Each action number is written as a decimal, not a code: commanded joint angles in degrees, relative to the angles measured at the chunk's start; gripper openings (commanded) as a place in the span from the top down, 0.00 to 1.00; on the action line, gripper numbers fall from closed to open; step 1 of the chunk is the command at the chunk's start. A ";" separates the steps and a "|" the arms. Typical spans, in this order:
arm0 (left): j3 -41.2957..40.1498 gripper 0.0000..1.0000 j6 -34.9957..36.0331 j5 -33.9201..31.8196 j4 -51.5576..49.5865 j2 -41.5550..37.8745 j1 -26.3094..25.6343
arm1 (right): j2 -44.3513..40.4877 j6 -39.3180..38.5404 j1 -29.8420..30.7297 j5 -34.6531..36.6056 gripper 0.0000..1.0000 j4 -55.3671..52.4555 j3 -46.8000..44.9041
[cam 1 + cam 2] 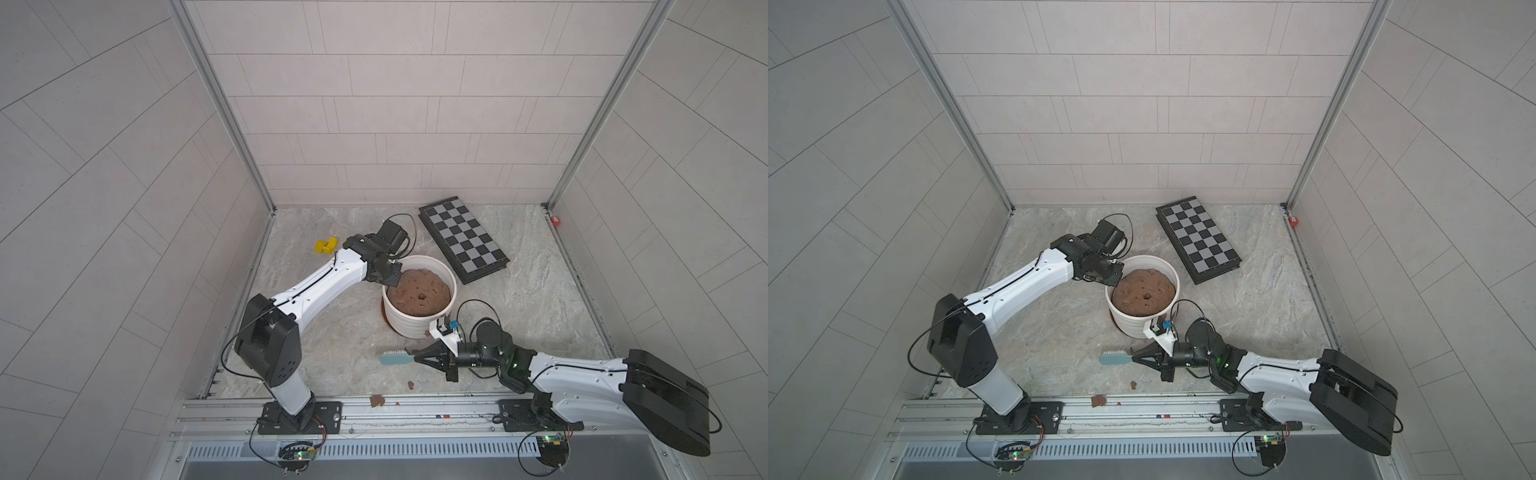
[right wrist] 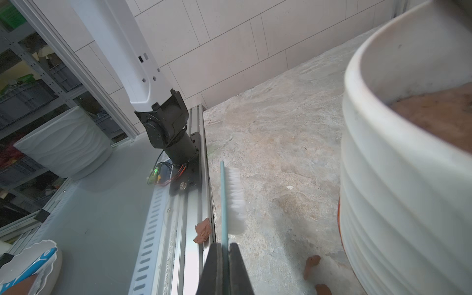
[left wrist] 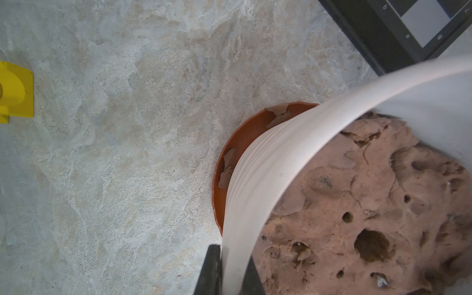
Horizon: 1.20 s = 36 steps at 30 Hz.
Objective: Scrub the dried mud off the ceramic pot
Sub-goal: Rotate the pot on the tray.
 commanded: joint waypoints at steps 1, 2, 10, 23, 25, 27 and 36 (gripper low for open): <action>0.52 0.99 5.10 7.84 0.05 1.16 1.51 | -2.84 -0.37 0.14 -0.20 1.00 -0.44 0.80; 0.54 0.99 5.86 8.20 0.38 1.27 1.90 | -4.24 -1.21 0.10 0.46 1.00 -2.98 1.43; 4.91 1.00 14.84 10.20 -2.17 4.23 3.86 | -14.75 -8.31 -1.71 5.23 1.00 -20.32 4.63; 7.07 1.00 18.00 14.79 -4.52 5.43 5.47 | -15.35 -11.05 -7.62 8.19 1.00 -22.89 4.99; 7.17 1.00 17.96 14.83 -4.87 5.63 5.47 | -14.56 -10.63 -8.42 8.29 1.00 -21.02 4.57; 7.26 1.00 18.01 14.96 -5.02 5.63 5.44 | -13.11 -10.54 -8.98 8.26 1.00 -20.90 4.86; 7.18 1.00 18.36 16.11 -4.74 5.16 5.48 | -8.41 -7.88 -9.32 14.55 1.00 -17.63 1.94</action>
